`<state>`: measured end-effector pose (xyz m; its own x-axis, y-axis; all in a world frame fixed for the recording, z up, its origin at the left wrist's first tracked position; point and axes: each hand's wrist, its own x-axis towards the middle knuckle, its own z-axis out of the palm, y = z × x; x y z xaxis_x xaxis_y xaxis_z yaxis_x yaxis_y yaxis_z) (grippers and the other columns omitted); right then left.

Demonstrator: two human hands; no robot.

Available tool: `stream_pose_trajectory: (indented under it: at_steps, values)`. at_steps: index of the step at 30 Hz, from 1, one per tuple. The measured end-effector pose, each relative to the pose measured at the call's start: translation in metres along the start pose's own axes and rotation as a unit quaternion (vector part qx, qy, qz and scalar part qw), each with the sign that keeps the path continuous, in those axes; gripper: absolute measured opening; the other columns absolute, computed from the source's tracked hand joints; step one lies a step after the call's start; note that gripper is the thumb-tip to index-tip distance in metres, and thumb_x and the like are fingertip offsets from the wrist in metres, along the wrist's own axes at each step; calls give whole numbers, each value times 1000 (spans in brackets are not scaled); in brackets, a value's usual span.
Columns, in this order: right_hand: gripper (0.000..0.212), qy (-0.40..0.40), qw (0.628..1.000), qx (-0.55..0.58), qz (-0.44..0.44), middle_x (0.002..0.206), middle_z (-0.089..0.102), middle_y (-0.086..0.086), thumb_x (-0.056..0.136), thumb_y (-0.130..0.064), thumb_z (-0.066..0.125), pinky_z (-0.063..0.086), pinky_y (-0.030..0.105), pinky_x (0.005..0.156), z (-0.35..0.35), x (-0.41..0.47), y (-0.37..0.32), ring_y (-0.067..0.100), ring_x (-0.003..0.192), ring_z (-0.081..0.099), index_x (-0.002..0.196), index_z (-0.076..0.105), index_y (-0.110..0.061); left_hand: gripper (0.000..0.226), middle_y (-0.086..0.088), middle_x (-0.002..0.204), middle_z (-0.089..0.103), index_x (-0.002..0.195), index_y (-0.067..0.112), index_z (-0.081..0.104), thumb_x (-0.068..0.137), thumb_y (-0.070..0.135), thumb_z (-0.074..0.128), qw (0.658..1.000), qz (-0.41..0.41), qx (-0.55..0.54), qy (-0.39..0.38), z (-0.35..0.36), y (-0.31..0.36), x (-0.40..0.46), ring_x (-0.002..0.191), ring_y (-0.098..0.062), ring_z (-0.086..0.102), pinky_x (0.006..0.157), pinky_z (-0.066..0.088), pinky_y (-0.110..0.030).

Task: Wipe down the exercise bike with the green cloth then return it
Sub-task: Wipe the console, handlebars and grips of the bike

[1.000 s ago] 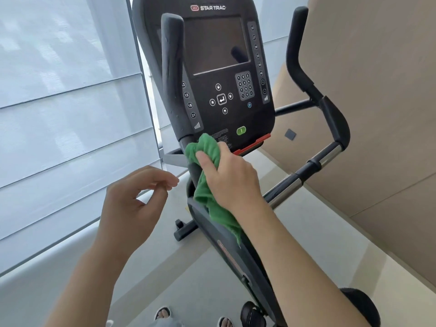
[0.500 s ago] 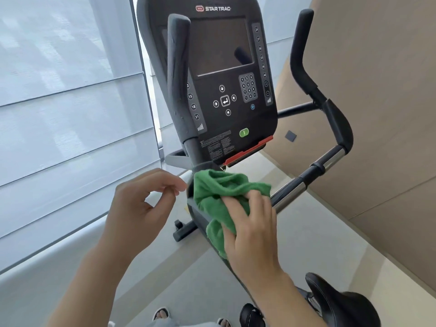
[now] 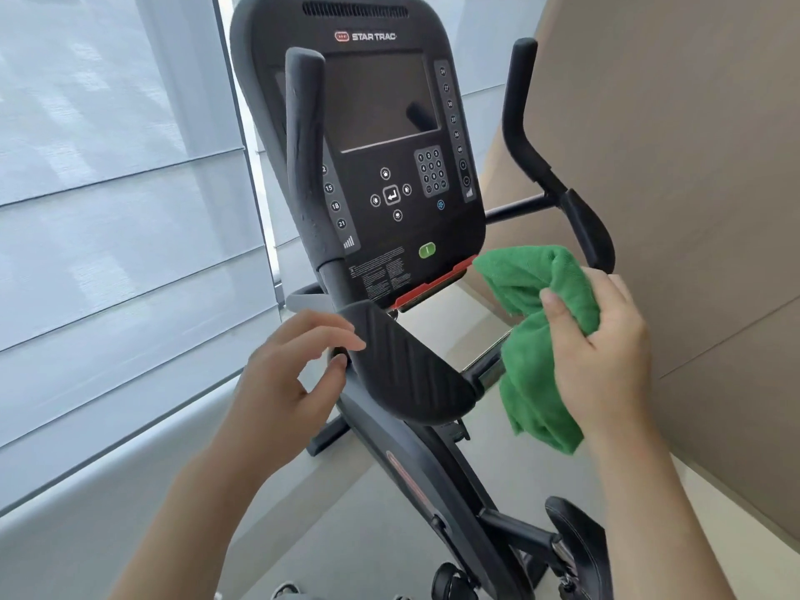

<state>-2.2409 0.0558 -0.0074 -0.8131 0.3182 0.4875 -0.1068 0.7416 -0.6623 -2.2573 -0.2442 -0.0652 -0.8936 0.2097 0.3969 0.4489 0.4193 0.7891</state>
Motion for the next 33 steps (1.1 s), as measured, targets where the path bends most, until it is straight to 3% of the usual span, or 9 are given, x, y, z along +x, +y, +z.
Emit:
stream_pose_trajectory:
  at_steps: [3, 7, 11, 13, 15, 17, 21, 27, 33]
  values:
    - [10, -16, 1000, 21, 5, 104, 60, -9, 105, -24, 64, 42, 3, 79, -2, -14, -6, -3, 96, 62, 114, 68, -24, 21, 16, 126, 60, 110, 30, 74, 94, 23, 62, 999, 8, 42, -13, 7, -6, 1, 124, -19, 59, 96, 54, -42]
    - [17, -47, 998, 48, 17, 109, 59, -10, 105, -27, 64, 50, 13, 87, 16, -30, -11, 5, 103, 64, 121, 69, -27, 28, 12, 146, 50, 124, 32, 68, 97, 39, 70, 995, 20, 94, -30, 16, -13, 4, 139, -18, 46, 108, 44, -38]
    - [44, -90, 994, 56, 0, 123, 52, -7, 100, -29, 71, 48, 12, 97, 51, -40, -19, 6, 114, 57, 143, 65, -28, 41, 11, 150, 46, 129, 33, 66, 90, 43, 73, 995, 17, 99, -23, 22, -18, 5, 139, -19, 45, 109, 43, -39]
    - [54, -163, 985, -15, -46, 142, 47, -7, 100, -41, 69, 50, 27, 105, 76, -50, -26, 6, 124, 49, 151, 56, -33, 42, 11, 149, 46, 129, 32, 66, 89, 44, 72, 996, 20, 89, -21, 23, -19, 4, 140, -20, 46, 110, 46, -44]
    - [56, -190, 965, -138, -116, 149, 46, -5, 104, -53, 54, 51, 44, 99, 90, -62, -28, 18, 123, 47, 157, 47, -36, 42, 11, 150, 47, 128, 30, 67, 89, 44, 74, 996, 21, 84, -19, 22, -20, 4, 140, -22, 48, 107, 50, -51]
    - [55, -181, 961, -161, -132, 146, 48, -2, 106, -55, 46, 51, 45, 94, 86, -77, -17, 22, 117, 47, 157, 46, -33, 42, 11, 150, 47, 127, 30, 68, 88, 43, 75, 997, 16, 77, -19, 22, -22, 5, 140, -23, 48, 101, 53, -55]
    - [51, -166, 974, -89, -125, 135, 48, 1, 104, -36, 58, 55, 43, 89, 70, -117, 4, 23, 110, 48, 154, 51, -28, 40, 12, 150, 48, 125, 30, 68, 87, 42, 77, 998, 13, 64, -15, 21, -26, 8, 139, -22, 48, 99, 53, -55]
    - [34, -126, 983, -105, -86, 110, 54, -2, 99, -23, 66, 60, 40, 65, 96, -54, -16, 20, 95, 57, 133, 68, -22, 40, 13, 149, 48, 123, 30, 70, 85, 38, 78, 999, -8, 51, -14, 24, -24, 8, 139, -21, 47, 98, 54, -57]
    - [47, -145, 978, -105, -105, 111, 54, -4, 97, -22, 70, 61, 33, 71, 78, -71, -5, 16, 94, 58, 144, 64, -23, 36, 15, 149, 47, 123, 31, 69, 90, 40, 78, 998, -9, 60, -14, 23, -20, 6, 138, -20, 50, 98, 55, -56]
